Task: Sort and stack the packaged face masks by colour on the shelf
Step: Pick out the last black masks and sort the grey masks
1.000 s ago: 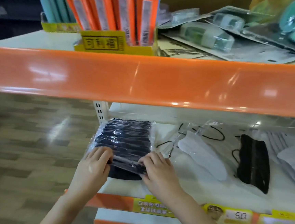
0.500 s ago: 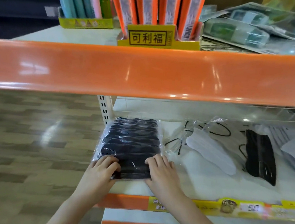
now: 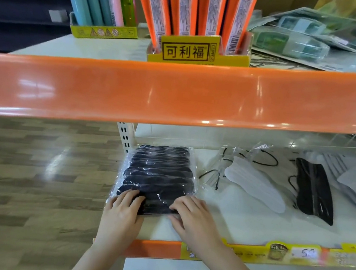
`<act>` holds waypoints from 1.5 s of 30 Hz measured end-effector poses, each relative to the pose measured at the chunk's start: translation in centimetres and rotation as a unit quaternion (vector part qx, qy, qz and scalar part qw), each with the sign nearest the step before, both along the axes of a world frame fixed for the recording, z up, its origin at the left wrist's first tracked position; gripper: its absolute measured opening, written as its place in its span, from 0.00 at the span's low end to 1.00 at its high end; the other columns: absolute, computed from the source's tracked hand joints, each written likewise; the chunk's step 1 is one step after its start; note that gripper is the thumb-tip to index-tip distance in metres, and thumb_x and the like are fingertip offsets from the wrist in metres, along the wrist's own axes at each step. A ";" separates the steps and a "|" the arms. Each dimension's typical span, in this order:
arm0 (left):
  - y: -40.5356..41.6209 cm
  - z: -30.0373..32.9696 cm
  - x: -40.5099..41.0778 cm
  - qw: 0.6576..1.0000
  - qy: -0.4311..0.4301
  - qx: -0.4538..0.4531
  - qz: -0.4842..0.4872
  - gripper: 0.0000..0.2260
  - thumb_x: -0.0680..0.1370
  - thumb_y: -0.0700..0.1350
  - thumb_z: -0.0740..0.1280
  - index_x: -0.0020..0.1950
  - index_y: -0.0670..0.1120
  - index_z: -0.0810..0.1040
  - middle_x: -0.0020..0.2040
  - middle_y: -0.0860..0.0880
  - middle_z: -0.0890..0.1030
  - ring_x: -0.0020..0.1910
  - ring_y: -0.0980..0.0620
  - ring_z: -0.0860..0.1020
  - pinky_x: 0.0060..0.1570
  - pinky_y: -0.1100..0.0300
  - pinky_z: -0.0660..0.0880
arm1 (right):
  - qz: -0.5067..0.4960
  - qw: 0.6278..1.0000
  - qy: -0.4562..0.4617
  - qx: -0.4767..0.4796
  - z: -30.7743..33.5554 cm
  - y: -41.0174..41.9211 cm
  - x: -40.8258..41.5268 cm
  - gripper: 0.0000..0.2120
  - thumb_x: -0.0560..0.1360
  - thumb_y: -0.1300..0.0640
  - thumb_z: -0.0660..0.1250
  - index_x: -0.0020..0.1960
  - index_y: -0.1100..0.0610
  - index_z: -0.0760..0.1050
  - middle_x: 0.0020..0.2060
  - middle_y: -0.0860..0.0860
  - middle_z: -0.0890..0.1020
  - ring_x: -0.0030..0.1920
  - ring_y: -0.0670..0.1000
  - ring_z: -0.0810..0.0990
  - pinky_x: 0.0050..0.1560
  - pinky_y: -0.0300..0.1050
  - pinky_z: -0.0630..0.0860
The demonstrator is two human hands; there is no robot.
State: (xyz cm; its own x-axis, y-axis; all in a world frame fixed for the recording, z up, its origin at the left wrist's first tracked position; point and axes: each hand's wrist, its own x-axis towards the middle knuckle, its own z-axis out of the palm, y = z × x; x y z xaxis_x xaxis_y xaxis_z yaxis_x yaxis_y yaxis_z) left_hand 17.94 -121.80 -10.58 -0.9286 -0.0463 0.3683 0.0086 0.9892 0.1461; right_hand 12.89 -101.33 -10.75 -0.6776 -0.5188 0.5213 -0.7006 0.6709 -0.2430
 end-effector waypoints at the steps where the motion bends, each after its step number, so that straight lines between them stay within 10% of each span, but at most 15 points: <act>1: 0.1 0.0 0.0 1.000 -0.003 0.000 0.000 0.20 0.67 0.47 0.56 0.51 0.45 0.83 0.55 0.48 0.82 0.56 0.46 0.79 0.54 0.53 0.68 | 0.001 1.000 0.001 0.001 -0.1 0.0 0.0 0.09 0.73 0.49 0.62 0.46 0.50 0.79 0.44 0.43 0.78 0.47 0.46 0.76 0.52 0.37 0.66; 10: 1.9 0.3 0.4 0.998 -0.044 0.010 -0.049 0.24 0.67 0.47 0.56 0.58 0.45 0.82 0.63 0.46 0.78 0.64 0.47 0.73 0.62 0.53 0.67 | -0.016 0.999 -0.030 0.024 0.2 0.0 0.3 0.11 0.72 0.45 0.60 0.44 0.47 0.79 0.46 0.42 0.76 0.48 0.45 0.75 0.49 0.38 0.67; 18: 7.1 1.7 -1.2 0.997 0.010 0.045 -0.061 0.17 0.71 0.45 0.57 0.49 0.46 0.84 0.52 0.50 0.83 0.53 0.48 0.81 0.47 0.54 0.78 | -0.039 0.999 0.003 -0.008 0.9 2.3 -0.7 0.11 0.73 0.54 0.58 0.46 0.48 0.79 0.45 0.44 0.77 0.48 0.47 0.75 0.50 0.40 0.65; 42: 33.5 2.1 -8.8 0.980 -0.056 0.053 -0.184 0.16 0.66 0.46 0.55 0.43 0.51 0.82 0.41 0.54 0.80 0.41 0.51 0.80 0.34 0.60 0.77 | -0.273 0.961 -0.032 0.026 2.2 29.4 -5.6 0.12 0.68 0.54 0.57 0.39 0.52 0.79 0.37 0.49 0.78 0.36 0.54 0.80 0.33 0.49 0.75; 45: 35.7 2.1 -9.2 0.981 -0.057 0.053 -0.178 0.17 0.66 0.47 0.55 0.45 0.51 0.82 0.43 0.54 0.80 0.42 0.51 0.80 0.35 0.60 0.77 | -0.301 0.951 -0.047 0.045 1.8 31.4 -6.2 0.05 0.66 0.56 0.68 0.41 0.54 0.79 0.39 0.50 0.79 0.37 0.55 0.80 0.32 0.49 0.76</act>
